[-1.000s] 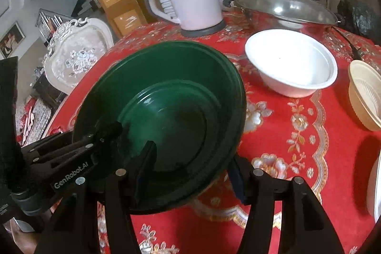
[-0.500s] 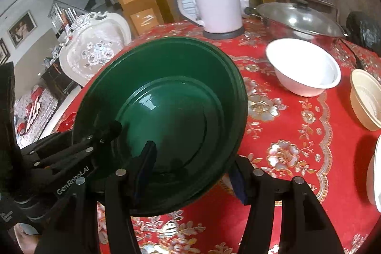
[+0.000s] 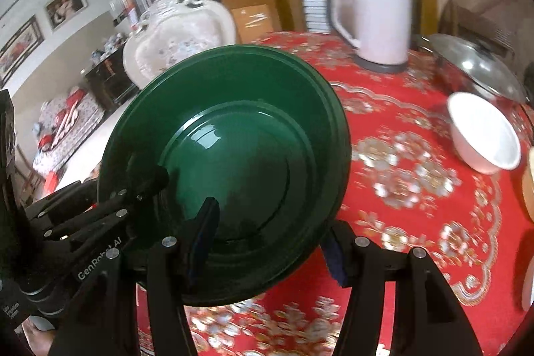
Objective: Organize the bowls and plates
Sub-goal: 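Carry the green bowl with both tools and lower it onto the red plates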
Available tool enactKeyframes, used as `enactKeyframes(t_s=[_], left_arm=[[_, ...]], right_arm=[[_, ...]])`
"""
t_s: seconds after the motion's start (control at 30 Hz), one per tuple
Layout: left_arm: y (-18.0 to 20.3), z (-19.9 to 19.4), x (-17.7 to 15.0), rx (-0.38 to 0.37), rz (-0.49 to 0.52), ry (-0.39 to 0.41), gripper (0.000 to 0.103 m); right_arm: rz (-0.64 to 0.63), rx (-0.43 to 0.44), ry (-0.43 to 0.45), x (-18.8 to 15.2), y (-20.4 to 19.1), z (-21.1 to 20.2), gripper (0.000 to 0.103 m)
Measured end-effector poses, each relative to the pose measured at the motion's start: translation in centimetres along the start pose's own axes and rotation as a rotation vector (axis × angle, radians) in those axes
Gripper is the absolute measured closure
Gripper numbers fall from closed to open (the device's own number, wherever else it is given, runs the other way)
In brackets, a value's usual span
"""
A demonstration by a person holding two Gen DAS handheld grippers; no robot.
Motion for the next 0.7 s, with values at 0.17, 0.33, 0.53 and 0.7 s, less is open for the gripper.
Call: enactKeyframes(t_s=[0.17, 0.33, 0.53, 0.7], left_arm=[[-3.6, -0.6, -0.1, 0.049, -0.040, 0.014, 0.075], [-6.6, -1.2, -0.2, 0.089, -0.069, 0.026, 0.075], [-9.1, -1.4, -1.1, 0.123, -0.089, 0.023, 0.075], [-10.8, -0.6, -2.4, 0.141, -0.117, -0.011, 0.075]], right_arm=[[-0.062, 0.034, -0.011, 0.5, -2.9, 1.6, 0.044], [-0.108, 0.065, -0.032, 0.7, -5.4, 3.4, 0.044], [-0.149, 0.089, -0.061, 0.1, -7.6, 4.7, 0.044], [-0.175, 0.103, -0.093, -0.8, -9.1, 5.8, 0.044]])
Point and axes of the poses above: each gripper's, at about its wrist camera, not at the fingertips, and z roughly the way its jaws point, y to its right, x to its top, the point moved 10 cm from there along z, roughly the way its jaws point, and after that the axes turned 8 degrees about y, right-handed, at the moved point
